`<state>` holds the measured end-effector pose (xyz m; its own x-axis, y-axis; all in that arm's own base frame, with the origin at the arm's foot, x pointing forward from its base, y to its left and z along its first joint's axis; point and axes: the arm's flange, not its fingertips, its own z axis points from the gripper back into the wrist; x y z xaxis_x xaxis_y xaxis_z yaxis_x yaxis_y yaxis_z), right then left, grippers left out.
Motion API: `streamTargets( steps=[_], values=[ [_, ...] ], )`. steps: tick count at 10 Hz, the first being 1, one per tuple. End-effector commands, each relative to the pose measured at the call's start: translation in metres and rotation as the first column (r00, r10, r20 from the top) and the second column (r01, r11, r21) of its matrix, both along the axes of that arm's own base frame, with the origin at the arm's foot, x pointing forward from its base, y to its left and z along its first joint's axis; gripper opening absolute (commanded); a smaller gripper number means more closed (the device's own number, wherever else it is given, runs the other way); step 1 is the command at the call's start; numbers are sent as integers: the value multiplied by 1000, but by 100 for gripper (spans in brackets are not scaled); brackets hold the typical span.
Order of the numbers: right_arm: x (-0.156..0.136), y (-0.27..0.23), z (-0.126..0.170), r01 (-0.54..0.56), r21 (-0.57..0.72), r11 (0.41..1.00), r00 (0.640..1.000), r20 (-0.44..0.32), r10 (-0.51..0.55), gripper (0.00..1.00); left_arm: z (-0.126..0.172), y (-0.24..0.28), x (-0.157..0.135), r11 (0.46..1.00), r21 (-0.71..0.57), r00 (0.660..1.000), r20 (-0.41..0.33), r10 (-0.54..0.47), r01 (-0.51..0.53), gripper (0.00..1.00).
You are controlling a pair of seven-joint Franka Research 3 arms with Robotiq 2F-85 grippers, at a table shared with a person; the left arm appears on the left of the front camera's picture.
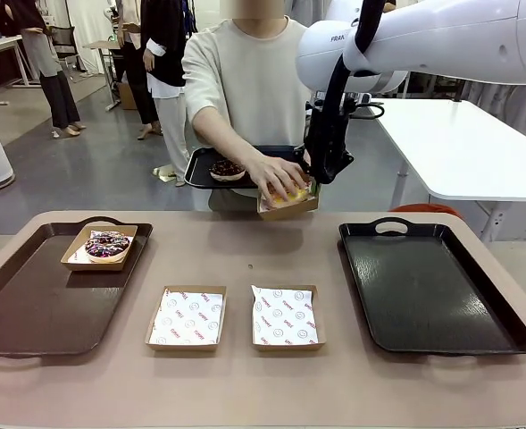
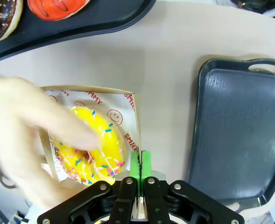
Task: Individually package the donuts and arrange them on the tray.
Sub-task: Place the picked Paper togo box on the Handle tray while simultaneously picking up another Paper togo box from the table with the other hand.
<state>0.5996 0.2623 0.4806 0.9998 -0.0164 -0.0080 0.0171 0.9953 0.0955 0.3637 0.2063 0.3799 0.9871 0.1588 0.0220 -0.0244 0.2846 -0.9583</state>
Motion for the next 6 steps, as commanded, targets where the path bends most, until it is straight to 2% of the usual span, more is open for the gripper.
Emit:
streamTargets(
  steps=[1,6],
  values=[
    [-1,-2,0,2,-1,1000,1000,-1,-2,0,2,1,-4,1000,2,1000,2,-5,5,100],
    [-1,-2,0,2,-1,1000,1000,-1,-2,0,2,1,-4,1000,2,1000,2,-5,5,100]
  ],
)
